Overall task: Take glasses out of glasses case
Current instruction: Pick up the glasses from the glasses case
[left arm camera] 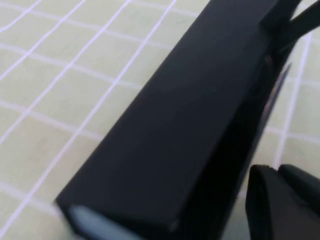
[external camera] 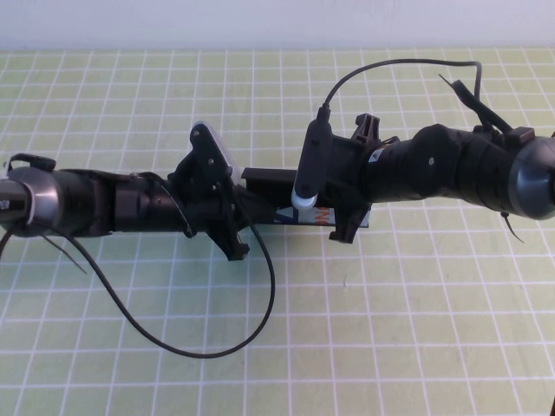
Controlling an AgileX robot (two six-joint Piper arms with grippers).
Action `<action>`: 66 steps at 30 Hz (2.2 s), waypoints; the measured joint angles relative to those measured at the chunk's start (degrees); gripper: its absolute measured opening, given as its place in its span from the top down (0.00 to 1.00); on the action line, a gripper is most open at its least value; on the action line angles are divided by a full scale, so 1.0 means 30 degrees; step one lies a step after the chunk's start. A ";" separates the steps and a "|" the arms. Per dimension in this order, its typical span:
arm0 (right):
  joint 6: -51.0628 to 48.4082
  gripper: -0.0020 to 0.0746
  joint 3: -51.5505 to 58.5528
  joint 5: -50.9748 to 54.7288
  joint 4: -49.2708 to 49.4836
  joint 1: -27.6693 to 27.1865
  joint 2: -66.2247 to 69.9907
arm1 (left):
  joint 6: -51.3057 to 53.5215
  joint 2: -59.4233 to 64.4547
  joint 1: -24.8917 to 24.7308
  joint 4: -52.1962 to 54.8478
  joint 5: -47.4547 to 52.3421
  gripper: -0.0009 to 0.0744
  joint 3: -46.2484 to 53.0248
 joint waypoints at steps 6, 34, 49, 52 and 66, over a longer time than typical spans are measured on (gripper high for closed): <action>0.0000 0.97 0.0000 0.0000 0.0049 0.0000 0.0000 | 0.0000 0.0000 0.0084 0.0000 0.1698 0.99 -0.0531; 0.0106 0.98 -0.0080 0.0043 0.0838 0.0000 0.0000 | 0.0340 0.1145 0.0160 -0.0164 -0.0979 0.99 -0.2094; 0.0176 0.84 -0.0245 -0.2280 0.3746 -0.0211 0.0000 | -0.0869 0.1340 0.0160 -0.0336 -0.0672 0.99 -0.2212; 0.0176 0.81 -0.0245 -0.3090 0.4805 -0.0546 0.0080 | -0.1141 0.1340 0.0160 -0.0294 -0.0500 0.99 -0.2212; 0.0176 0.75 -0.0520 -0.6302 0.7887 -0.0624 0.1037 | -0.1506 0.1416 0.0160 -0.0280 -0.0294 0.99 -0.2226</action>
